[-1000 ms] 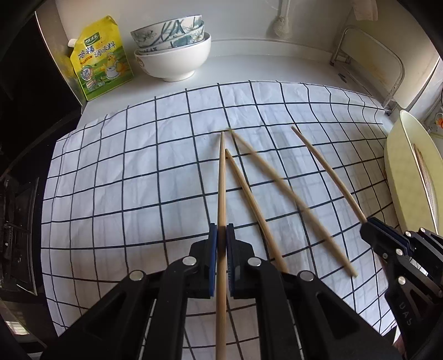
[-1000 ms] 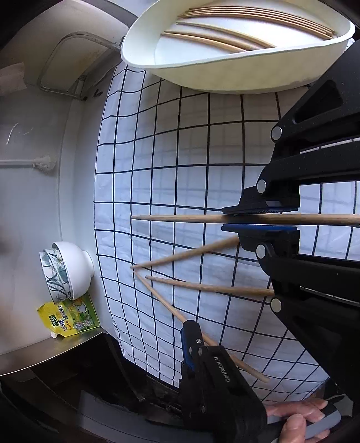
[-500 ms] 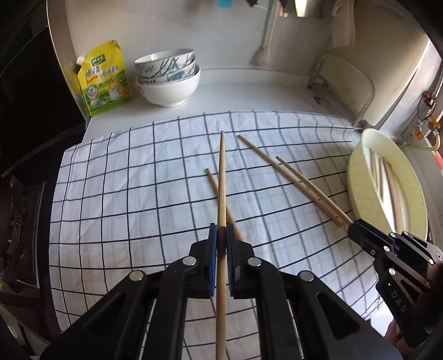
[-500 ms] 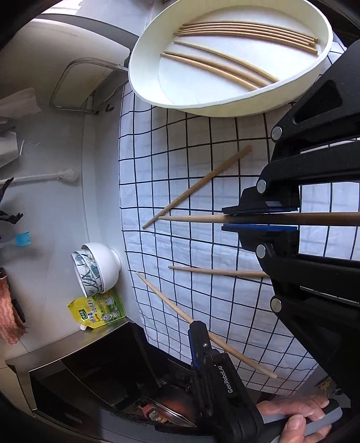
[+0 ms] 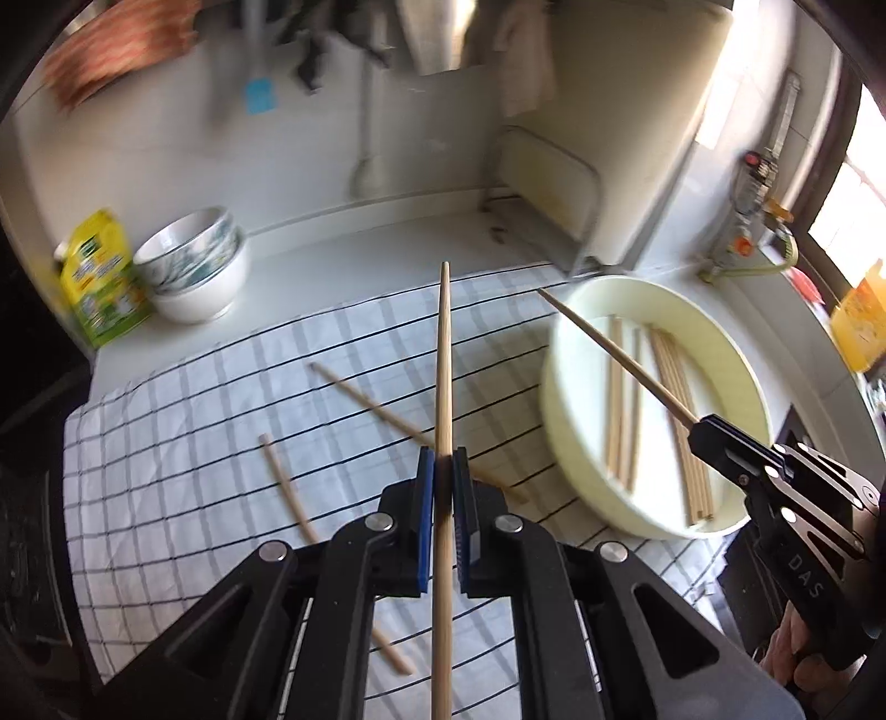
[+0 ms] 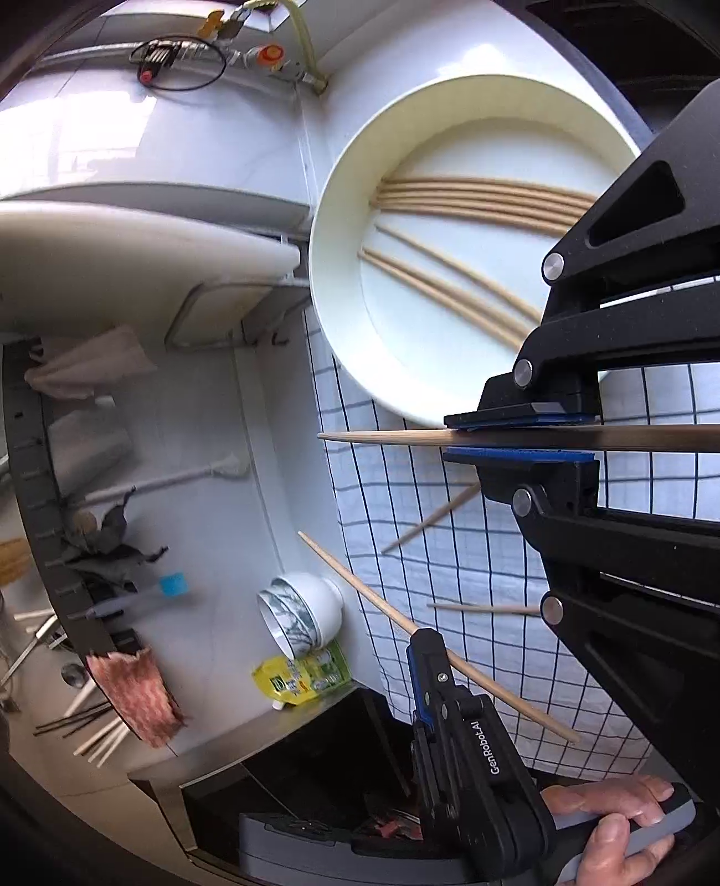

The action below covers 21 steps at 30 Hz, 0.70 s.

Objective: Organize utensils
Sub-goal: 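Carry the held chopsticks with both tools over the white basin, then open both tools to drop the chopsticks into the white basin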

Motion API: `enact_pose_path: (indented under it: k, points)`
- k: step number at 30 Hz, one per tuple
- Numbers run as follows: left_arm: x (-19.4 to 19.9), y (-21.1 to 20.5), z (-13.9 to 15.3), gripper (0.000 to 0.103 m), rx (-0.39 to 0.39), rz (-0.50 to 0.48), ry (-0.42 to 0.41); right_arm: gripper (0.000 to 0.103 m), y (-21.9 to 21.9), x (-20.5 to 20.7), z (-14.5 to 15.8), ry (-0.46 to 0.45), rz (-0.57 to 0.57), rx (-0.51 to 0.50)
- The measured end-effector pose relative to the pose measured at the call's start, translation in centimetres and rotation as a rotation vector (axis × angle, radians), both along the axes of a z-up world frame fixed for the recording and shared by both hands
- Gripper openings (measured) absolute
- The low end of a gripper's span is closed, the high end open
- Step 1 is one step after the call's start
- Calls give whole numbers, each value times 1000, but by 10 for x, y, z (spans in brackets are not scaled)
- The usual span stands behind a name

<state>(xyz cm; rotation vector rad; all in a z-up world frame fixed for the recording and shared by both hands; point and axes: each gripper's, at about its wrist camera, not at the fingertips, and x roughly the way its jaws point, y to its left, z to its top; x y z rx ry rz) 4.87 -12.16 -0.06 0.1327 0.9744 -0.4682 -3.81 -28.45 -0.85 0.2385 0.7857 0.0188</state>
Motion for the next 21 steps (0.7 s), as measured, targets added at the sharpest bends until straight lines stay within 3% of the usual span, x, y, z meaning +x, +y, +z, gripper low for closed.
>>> enact_pose_path:
  k: [11,21]
  points:
    - [-1,-143,-15,7,0,-252,26,6,-103,-21,-24,44,-211,4]
    - [16,-212,-52,7,66,-325,90,6,-150,-7,-56,101,-286,40]
